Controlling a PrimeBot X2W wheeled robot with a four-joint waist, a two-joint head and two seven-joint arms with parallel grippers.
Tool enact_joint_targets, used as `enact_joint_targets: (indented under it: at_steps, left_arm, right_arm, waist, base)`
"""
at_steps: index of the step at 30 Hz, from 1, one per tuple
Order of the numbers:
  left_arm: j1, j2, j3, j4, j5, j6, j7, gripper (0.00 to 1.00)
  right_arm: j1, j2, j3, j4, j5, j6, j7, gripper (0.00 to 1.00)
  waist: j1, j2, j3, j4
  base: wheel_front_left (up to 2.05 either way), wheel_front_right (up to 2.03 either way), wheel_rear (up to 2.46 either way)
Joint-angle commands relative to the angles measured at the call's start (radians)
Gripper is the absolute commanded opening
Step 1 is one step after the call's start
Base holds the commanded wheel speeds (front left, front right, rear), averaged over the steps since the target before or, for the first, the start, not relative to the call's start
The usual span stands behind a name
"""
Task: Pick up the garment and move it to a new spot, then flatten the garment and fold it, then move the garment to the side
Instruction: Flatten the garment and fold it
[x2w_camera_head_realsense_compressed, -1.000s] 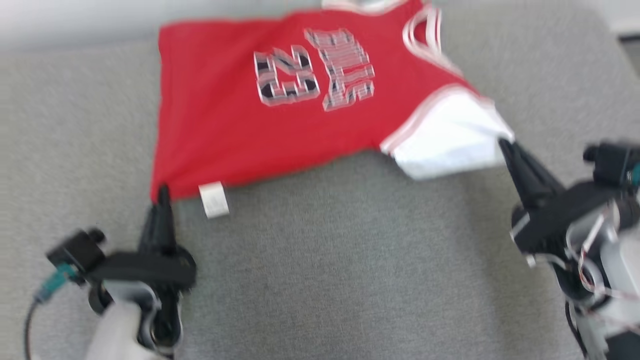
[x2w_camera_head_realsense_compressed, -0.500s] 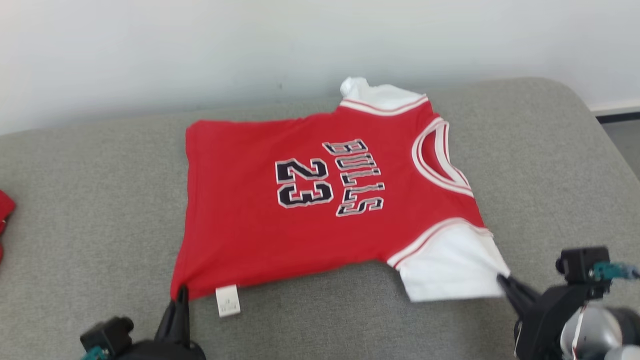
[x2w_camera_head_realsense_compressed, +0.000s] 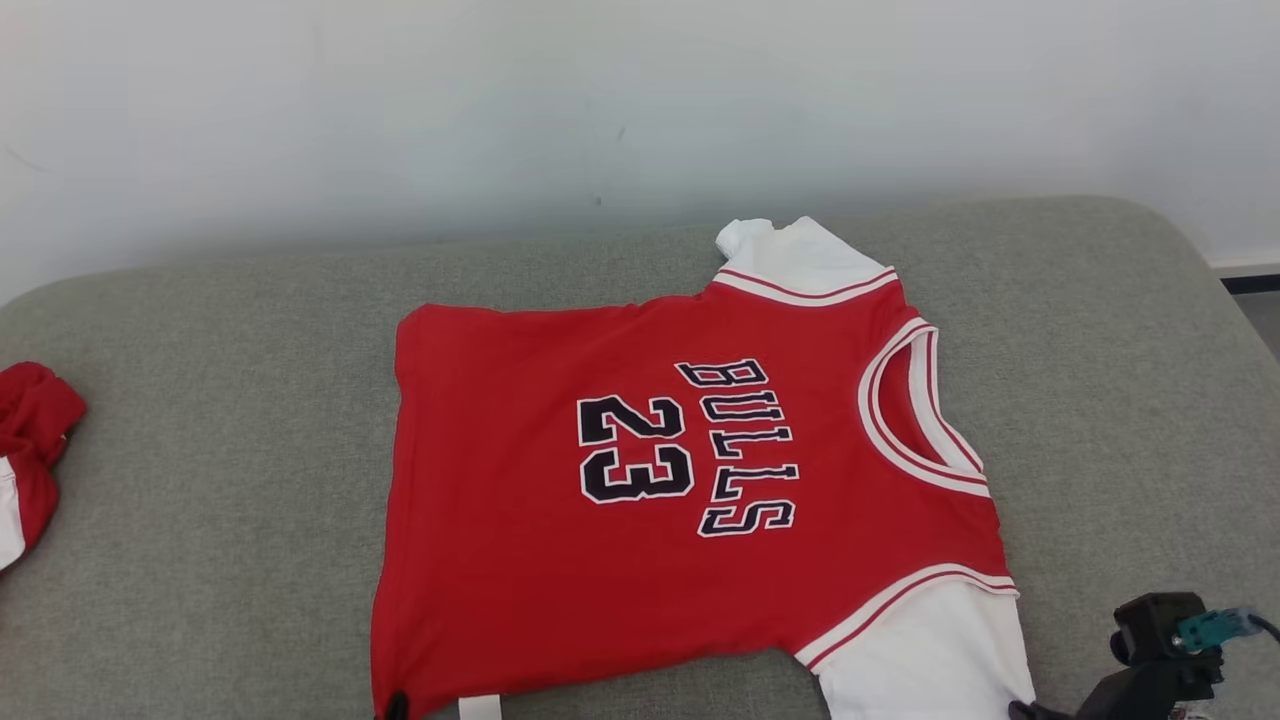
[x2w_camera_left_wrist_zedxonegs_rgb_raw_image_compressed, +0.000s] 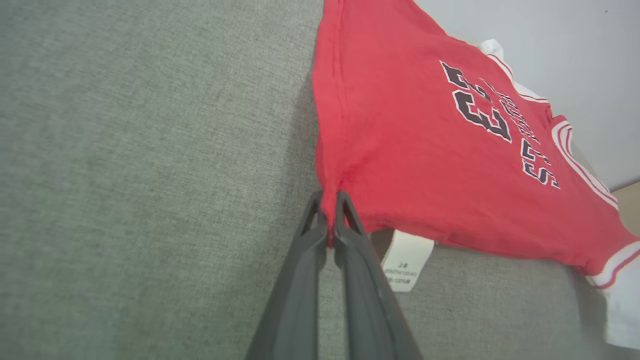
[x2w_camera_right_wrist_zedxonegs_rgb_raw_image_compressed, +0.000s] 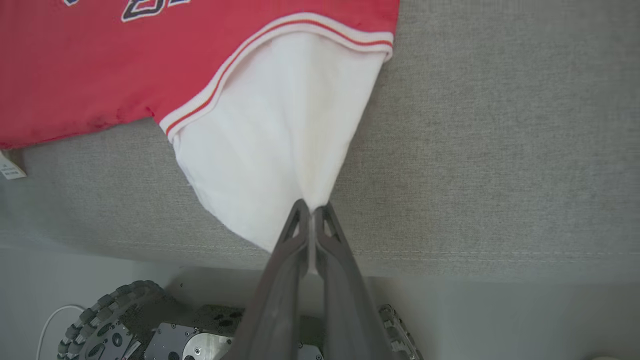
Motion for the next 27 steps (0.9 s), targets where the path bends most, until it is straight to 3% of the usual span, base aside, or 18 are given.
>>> enact_joint_targets:
  at_steps: [1,8,21,27]
  left_arm:
    - [0.010,0.005,0.004,-0.021,-0.002,0.006,0.008,0.00]
    - [-0.049,0.009,0.020,-0.098,-0.033,0.027,0.058,0.00]
    - [-0.258,-0.007,0.016,-0.124,-0.083,0.085,0.225,0.00]
    - [-0.357,-0.021,-0.001,-0.067,-0.055,0.172,0.289,0.00]
  right_arm:
    - [0.000,0.005,-0.016,-0.019,-0.003,-0.002,0.006,0.00]
    - [-0.111,0.034,-0.043,-0.033,0.033,-0.002,-0.056,0.00]
    - [-0.424,-0.024,0.035,0.128,0.054,-0.002,-0.178,0.00]
    - [-0.541,-0.053,0.078,0.239,0.054,-0.002,-0.277,0.00]
  waist:
    - [0.0001,0.0001,0.004,0.002]
    - [0.0001,0.0001,0.038,0.011]
    - [0.0001,0.0001,0.097,0.018]
    - [0.0001,0.0001,0.133,0.029]
  base:
    - [0.00,0.00,0.00]
    - [0.00,0.00,0.00]
    - [0.00,0.00,0.00]
    - [0.00,0.00,0.00]
